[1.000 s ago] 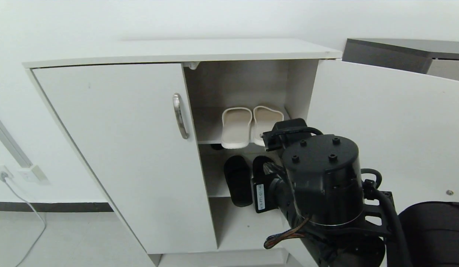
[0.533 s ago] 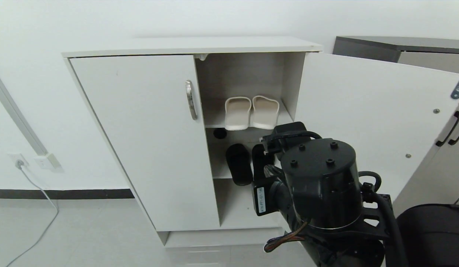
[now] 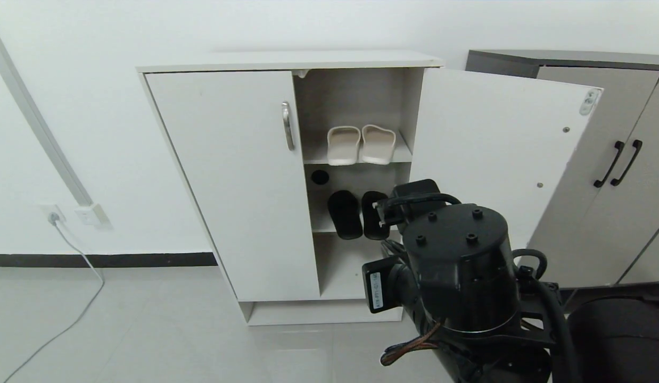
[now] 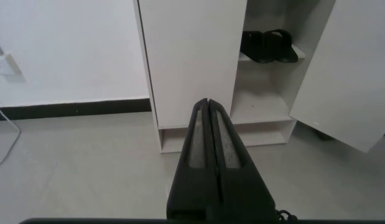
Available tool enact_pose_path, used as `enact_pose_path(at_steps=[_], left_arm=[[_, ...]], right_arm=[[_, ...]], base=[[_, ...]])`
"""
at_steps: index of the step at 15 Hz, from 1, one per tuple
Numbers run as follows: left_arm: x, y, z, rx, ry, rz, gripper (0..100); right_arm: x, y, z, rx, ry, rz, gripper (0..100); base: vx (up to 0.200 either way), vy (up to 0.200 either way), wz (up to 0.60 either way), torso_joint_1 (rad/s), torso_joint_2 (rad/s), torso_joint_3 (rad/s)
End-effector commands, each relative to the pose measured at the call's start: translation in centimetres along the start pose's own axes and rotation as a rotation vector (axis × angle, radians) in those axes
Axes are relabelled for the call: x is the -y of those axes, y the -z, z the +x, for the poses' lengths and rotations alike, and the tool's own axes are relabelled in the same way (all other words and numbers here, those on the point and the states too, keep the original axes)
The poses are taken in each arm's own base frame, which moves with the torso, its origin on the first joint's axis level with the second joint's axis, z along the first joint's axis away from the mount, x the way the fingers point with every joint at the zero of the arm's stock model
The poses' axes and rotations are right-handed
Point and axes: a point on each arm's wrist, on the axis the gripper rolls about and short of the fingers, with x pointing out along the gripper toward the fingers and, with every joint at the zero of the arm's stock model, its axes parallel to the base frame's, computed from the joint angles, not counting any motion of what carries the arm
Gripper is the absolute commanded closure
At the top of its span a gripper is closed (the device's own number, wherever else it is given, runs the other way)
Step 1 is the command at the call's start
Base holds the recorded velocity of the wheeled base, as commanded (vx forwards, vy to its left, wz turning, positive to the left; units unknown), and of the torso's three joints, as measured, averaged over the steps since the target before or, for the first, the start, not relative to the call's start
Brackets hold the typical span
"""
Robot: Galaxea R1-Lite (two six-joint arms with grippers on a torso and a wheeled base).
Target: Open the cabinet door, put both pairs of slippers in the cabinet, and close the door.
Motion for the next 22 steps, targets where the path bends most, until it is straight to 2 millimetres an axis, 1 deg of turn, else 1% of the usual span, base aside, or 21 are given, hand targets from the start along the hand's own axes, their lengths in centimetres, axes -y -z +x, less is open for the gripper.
enact_pose_path(at_steps=[1,11,12,18,22], left_arm=[[0.0,0.0,0.0,-0.001,0.000,0.001,100],[0.0,0.0,0.0,-0.001,0.000,-0.001,100],[0.0,0.0,0.0,-0.001,0.000,0.001,100],[0.0,0.0,0.0,-0.001,0.000,0.001,100],[0.0,0.0,0.0,-0.001,0.000,0.001,100]], right_arm=[[0.0,0.3,0.2,-0.009,0.006,-0.009,100],[0.2,0.6,0.4,-0.018,0.015,-0.016,100],[0.5,0.7,0.8,-0.021,0.025,-0.014,100],[0.6,0.8,1.1,-0.028,0.018,-0.011,100],[0.5,1.0,1.3,-0.034,0.019,-0.015,100]], base=[[0.000,0.000,0.00,0.000,0.00,0.000],[0.000,0.000,0.00,0.000,0.00,0.000],[0.000,0.000,0.00,0.000,0.00,0.000],[0.000,0.000,0.00,0.000,0.00,0.000],[0.000,0.000,0.00,0.011,-0.18,-0.279]])
